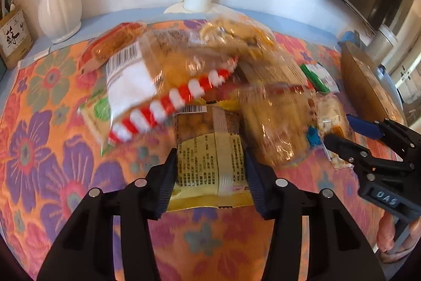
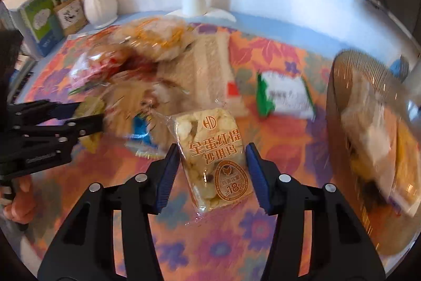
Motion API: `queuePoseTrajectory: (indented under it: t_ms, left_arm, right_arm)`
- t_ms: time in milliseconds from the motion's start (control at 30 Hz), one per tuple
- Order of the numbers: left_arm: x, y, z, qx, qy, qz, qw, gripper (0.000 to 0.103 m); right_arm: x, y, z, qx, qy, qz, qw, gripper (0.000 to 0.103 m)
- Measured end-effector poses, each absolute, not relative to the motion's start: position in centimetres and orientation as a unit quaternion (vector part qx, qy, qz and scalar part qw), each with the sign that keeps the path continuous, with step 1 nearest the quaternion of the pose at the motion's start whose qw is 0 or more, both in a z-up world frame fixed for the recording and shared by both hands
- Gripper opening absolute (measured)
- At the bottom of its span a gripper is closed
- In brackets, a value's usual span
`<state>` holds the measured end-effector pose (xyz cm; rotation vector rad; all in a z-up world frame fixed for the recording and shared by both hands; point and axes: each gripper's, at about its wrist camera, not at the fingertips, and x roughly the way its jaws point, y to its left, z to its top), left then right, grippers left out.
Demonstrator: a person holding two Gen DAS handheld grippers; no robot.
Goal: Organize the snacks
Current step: 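Grasp the yellow wafer pack with the left gripper while the right gripper grasps the egg cake pack, then carry both packs over the amber bowl and open both grippers to drop them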
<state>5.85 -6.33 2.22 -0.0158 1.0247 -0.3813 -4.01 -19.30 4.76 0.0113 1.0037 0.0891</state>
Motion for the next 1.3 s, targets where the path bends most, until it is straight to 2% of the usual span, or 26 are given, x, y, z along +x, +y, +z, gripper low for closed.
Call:
queuePoseTrajectory:
  t_ms: [233,333,367,467,500,600,733,867,967,1000,1067,1133,1167,1200,1300]
  left_arm:
    - [-0.3,-4.2,2.3,0.030,0.507,-0.218,0.833,0.049]
    - [-2.3,-3.7,2.4,0.046,0.511,-0.234,0.825,0.053]
    - [-2.5,-3.7,2.5,0.047,0.508,-0.233,0.828,0.060]
    - [-2.5,-3.6,2.8,0.049,0.490,-0.217,0.843,0.079]
    - [-2.2,-3.7,2.7,0.041,0.489,-0.213,0.845,0.083]
    - [-1.2,-4.5,1.5,0.041,0.496,-0.203,0.843,0.081]
    - [-2.5,-5.3,0.9,0.083,0.458,-0.179,0.867,0.076]
    - [-3.3,-5.0,1.1,0.081,0.442,-0.182,0.875,0.058]
    - [-3.2,-4.4,1.2,0.068,0.439,-0.177,0.878,0.049]
    - [-3.2,-4.3,1.2,0.064,0.439,-0.178,0.878,0.048]
    - [-3.3,-3.7,1.3,0.056,0.439,-0.180,0.879,0.047]
    - [-3.3,-3.5,1.3,0.052,0.439,-0.181,0.879,0.047]
    - [-3.2,-3.8,1.2,0.053,0.438,-0.180,0.879,0.047]
    - [-3.2,-3.9,1.2,0.056,0.437,-0.178,0.880,0.047]
    - [-3.6,-4.3,1.5,0.067,0.431,-0.175,0.883,0.045]
  right_arm:
    - [-10.4,-20.4,5.0,0.106,0.507,0.030,0.855,0.053]
    - [-12.3,-21.2,5.1,0.161,0.495,0.034,0.853,0.053]
    - [-12.7,-21.4,5.3,0.170,0.489,0.039,0.855,0.055]
    - [-14.1,-21.6,6.4,0.166,0.465,0.041,0.869,0.072]
    - [-14.4,-21.6,6.6,0.157,0.462,0.045,0.871,0.083]
    - [-14.9,-20.5,7.1,0.107,0.460,0.051,0.880,0.088]
    - [-14.4,-19.3,5.7,0.066,0.466,0.052,0.881,0.090]
    - [-13.3,-18.9,4.0,0.065,0.473,0.042,0.878,0.090]
    - [-12.7,-19.1,3.1,0.069,0.475,0.030,0.877,0.088]
    - [-12.5,-19.3,2.9,0.076,0.478,0.029,0.875,0.083]
    - [-12.5,-19.4,2.8,0.080,0.474,0.024,0.877,0.081]
    - [-12.6,-19.1,3.0,0.080,0.471,0.023,0.878,0.073]
    - [-12.6,-18.9,3.1,0.074,0.473,0.021,0.878,0.060]
    - [-12.6,-18.7,3.2,0.065,0.474,0.019,0.878,0.052]
    - [-13.0,-18.7,3.6,0.076,0.467,0.034,0.880,0.050]
